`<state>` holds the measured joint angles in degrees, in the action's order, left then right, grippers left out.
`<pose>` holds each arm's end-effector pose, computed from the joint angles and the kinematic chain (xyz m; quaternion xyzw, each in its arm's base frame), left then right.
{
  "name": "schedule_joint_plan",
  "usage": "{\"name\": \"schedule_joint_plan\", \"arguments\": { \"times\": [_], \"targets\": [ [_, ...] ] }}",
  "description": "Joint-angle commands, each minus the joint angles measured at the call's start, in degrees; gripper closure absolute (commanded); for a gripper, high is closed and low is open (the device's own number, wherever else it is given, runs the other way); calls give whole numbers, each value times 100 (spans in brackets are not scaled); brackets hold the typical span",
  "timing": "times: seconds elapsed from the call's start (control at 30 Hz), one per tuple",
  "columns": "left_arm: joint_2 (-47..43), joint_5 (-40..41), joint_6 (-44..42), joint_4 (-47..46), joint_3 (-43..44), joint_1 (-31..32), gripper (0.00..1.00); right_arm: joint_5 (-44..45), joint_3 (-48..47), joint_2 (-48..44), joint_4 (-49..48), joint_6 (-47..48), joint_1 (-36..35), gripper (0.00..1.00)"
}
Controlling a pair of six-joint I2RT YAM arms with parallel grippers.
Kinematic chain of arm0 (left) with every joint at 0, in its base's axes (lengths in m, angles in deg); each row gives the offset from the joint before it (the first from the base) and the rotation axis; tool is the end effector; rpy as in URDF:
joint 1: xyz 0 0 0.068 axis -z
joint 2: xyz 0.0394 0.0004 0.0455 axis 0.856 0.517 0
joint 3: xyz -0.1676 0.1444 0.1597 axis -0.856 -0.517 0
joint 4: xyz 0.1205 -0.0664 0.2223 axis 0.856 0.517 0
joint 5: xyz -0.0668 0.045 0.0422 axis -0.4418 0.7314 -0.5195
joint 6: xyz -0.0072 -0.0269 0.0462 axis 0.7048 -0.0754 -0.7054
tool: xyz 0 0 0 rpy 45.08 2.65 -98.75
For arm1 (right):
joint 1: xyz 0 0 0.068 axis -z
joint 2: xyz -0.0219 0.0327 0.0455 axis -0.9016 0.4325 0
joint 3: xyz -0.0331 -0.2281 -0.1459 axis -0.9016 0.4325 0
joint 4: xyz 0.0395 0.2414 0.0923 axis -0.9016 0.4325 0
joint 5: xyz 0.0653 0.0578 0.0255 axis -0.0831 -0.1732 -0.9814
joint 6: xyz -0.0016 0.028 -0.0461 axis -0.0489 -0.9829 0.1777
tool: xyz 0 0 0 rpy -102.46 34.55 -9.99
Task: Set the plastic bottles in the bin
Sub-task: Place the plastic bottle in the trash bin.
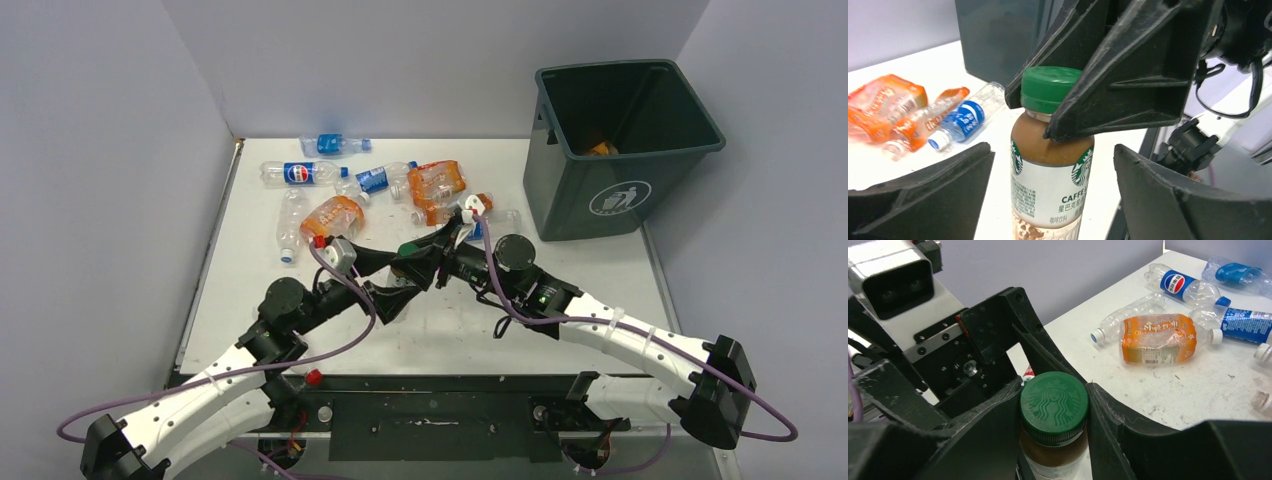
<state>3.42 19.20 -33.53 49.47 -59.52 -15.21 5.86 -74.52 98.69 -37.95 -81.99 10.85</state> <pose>0.1231 -0.1302 0.2973 0.2442 0.6047 -0.4562 0.6054 0.1518 0.2223 0.3461 -0.2807 0.6314 0.5210 0.5012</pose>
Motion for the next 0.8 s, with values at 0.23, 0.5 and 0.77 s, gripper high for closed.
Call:
{"name": "schedule_joint_plan", "arguments": {
  "times": [0.23, 0.5, 0.77],
  "targets": [
    [-253, 723, -501, 156, 228, 321, 4, 1062, -151, -901, 837, 592, 0, 95],
    [-627, 1360, -565, 97, 109, 472, 4, 3028, -902, -1620, 1600, 1515, -1, 95],
    [-903, 1914, -617, 85, 35, 493, 4, 5064, -1514, -1828, 145, 2638, 0, 95]
  ]
}}
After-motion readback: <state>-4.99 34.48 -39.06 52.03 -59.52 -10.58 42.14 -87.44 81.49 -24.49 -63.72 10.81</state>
